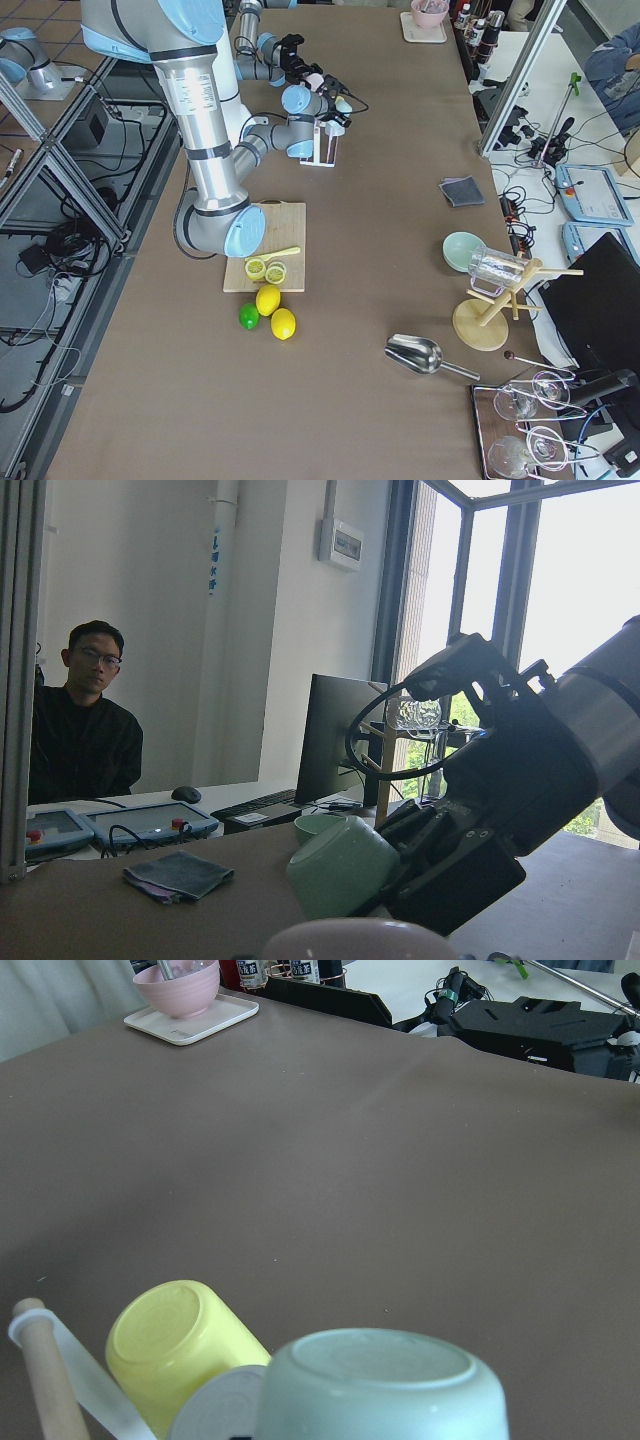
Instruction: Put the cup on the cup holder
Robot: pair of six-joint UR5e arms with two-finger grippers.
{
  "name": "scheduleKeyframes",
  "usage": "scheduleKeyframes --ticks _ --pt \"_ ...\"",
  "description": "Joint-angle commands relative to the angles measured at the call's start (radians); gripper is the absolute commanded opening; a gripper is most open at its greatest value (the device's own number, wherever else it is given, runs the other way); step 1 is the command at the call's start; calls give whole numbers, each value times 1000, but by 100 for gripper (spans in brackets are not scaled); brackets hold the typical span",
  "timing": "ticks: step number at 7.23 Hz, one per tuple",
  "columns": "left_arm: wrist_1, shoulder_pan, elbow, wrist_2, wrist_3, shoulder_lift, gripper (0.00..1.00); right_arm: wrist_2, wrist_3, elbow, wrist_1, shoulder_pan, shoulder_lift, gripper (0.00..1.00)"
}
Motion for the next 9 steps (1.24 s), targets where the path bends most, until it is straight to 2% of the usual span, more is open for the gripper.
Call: scheduleKeyframes --ticks 1,6,7,8,9 --pt "2 0 -1 0 0 -1 0 0 16 1 0 -1 0 100" --pt "0 1 28 0 -2 -1 0 6 16 -1 -2 -3 0 100" --pt "0 1 30 0 -2 -1 52 14 16 -1 -7 -2 1 100" --pt "-1 1 27 0 0 0 97 20 16 1 -14 -1 3 100" --pt "0 1 22 0 0 0 98 43 16 28 -60 8 1 100"
